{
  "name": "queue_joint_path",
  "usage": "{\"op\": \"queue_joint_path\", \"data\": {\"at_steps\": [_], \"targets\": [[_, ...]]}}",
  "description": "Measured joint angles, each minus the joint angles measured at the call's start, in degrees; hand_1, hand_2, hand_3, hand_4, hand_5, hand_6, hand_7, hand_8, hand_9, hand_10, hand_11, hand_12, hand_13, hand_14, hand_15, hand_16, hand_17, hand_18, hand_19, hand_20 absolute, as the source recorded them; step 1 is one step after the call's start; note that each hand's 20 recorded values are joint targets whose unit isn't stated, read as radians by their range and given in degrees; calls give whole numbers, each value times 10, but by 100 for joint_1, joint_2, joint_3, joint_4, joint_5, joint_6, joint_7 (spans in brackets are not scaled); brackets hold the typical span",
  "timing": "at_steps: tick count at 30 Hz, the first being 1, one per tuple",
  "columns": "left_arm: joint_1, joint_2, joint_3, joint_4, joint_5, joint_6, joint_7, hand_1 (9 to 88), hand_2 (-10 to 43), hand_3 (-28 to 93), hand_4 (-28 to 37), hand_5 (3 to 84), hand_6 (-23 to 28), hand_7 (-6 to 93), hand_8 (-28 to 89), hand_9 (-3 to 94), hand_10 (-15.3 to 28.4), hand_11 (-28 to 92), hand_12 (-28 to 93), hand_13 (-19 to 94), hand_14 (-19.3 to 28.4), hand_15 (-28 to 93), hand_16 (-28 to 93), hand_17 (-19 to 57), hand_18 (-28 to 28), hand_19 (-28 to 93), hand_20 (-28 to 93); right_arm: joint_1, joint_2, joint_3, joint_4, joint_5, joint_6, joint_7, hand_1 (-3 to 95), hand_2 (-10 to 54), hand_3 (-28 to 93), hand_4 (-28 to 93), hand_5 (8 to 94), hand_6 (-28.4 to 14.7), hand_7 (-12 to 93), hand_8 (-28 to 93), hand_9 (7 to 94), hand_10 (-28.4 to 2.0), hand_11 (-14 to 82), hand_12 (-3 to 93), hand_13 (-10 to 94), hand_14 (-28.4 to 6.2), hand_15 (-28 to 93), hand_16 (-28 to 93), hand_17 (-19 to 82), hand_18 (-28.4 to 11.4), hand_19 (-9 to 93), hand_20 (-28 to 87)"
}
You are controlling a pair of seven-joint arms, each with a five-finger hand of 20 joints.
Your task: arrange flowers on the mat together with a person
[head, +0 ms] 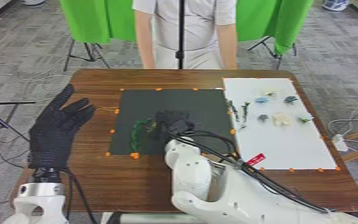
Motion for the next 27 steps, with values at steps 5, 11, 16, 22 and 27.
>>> {"op": "queue_joint_path", "data": {"at_steps": [5, 11, 16, 22, 27], "targets": [[78, -96, -113, -17, 27, -1, -54, 230, 86, 754, -249, 344, 78, 115, -88, 368, 190, 243, 104, 292, 237, 414, -68, -10, 271, 709, -145, 2, 143, 86, -407, -266, 87, 66, 312, -25, 504, -183, 790, -42, 123, -123, 937, -118, 391, 162, 910, -95, 569, 214, 339, -275, 880, -32], [290, -162, -230, -60, 24, 7, -47, 220, 83, 742, -262, 343, 77, 114, -88, 366, 189, 244, 104, 292, 237, 413, -67, -11, 271, 707, -146, -217, 489, 730, -1285, -71, 447, -350, 264, 40, 500, -179, 688, -57, 121, -116, 848, -171, 283, 194, 749, -152, 602, 162, 227, -282, 758, 12], [336, -262, -274, -53, 30, 5, -44, 202, 82, 733, -275, 324, 59, 108, -89, 351, 178, 223, 98, 290, 236, 409, -67, -13, 273, 701, -146, -900, 896, 2047, -1987, 1399, 1585, -1080, 206, 67, 600, -215, 592, -58, 132, -120, 687, -200, 224, 162, 586, -193, 557, 117, 121, -274, 600, 79], [327, -427, -271, 45, 99, -28, -38, 178, 84, 721, -281, 298, 29, 106, -92, 344, 165, 191, 102, 289, 235, 400, -62, -18, 272, 691, -138, -2148, 1357, 3810, -2445, 3124, 2109, -2397, 193, 82, 683, -244, 526, -46, 151, -130, 562, -199, 190, 151, 478, -194, 504, 97, 76, -227, 513, 126], [316, -559, -265, 178, 279, -62, -29, 162, 85, 714, -282, 286, 10, 104, -95, 358, 153, 178, 108, 293, 235, 397, -58, -21, 269, 685, -124, -3234, 1523, 5005, -2154, 4379, 2857, -4002, 179, 82, 704, -261, 490, -35, 144, -129, 507, -191, 148, 145, 420, -199, 425, 100, 64, -219, 457, 144]]}}
